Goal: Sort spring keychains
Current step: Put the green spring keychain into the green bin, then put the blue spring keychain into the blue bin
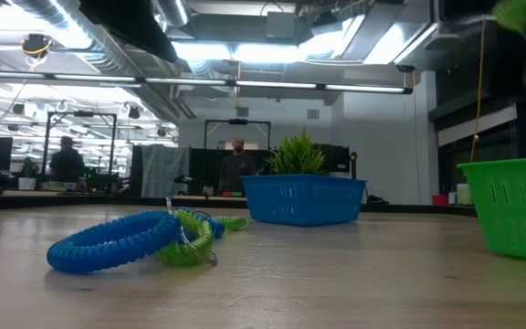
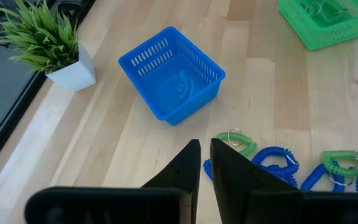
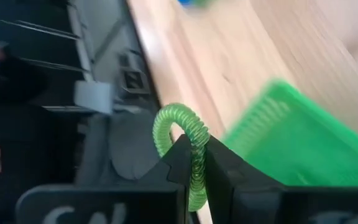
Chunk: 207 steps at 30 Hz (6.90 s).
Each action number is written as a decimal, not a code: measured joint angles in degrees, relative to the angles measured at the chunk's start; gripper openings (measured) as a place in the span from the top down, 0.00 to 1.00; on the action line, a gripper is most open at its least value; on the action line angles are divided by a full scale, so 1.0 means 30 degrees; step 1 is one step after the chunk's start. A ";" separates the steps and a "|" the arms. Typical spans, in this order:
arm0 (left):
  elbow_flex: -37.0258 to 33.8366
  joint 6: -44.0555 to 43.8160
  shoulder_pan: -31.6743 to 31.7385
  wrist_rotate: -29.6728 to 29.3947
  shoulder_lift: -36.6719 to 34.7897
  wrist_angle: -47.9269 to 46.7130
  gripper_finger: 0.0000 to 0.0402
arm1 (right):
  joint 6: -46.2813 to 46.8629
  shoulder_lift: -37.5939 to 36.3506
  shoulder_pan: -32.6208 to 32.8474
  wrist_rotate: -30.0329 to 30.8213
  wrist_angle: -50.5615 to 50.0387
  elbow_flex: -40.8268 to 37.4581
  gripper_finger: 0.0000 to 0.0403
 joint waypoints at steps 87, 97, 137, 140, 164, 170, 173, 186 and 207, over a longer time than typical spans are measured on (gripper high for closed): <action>-0.0044 0.0842 0.5450 0.7883 0.6465 0.1615 0.91 | -0.6003 0.4750 -0.0969 1.2545 0.6911 0.0000 0.70; -0.0044 -0.2250 0.5308 0.9103 0.7969 0.1884 0.72 | -0.6003 0.4750 -0.0969 1.2545 0.6882 -0.0002 0.70; 0.0000 -0.2255 0.5292 0.7512 0.9997 0.2688 0.97 | -0.5988 0.4750 -0.0969 1.2567 0.6802 0.0000 0.70; -0.0055 -0.1991 0.5056 0.6860 0.9702 0.2609 0.96 | -0.5988 0.4750 -0.0969 1.2567 0.6802 0.0000 0.70; -0.0058 0.2723 0.1182 -0.4517 0.5144 0.7097 0.97 | -1.0893 0.7832 -0.2222 1.3614 1.6904 -0.0007 0.70; -0.0051 0.4601 0.1206 -0.4641 0.5144 0.9153 0.97 | -1.0848 0.8521 -0.3058 1.3589 1.7303 -0.0007 0.70; -0.0044 0.4711 0.1189 -0.4626 0.5144 0.9464 0.97 | -1.0833 0.8582 -0.3393 1.3289 1.7412 0.0000 0.70; -0.0036 0.4732 0.1239 -0.4472 0.5136 1.0461 0.97 | -1.0921 0.8619 -0.3818 1.1889 1.8044 0.0000 0.70; -0.0036 0.5366 0.1181 -0.2841 0.5136 1.1240 0.95 | -1.1443 0.8612 -0.4204 1.1880 1.8153 0.0000 0.76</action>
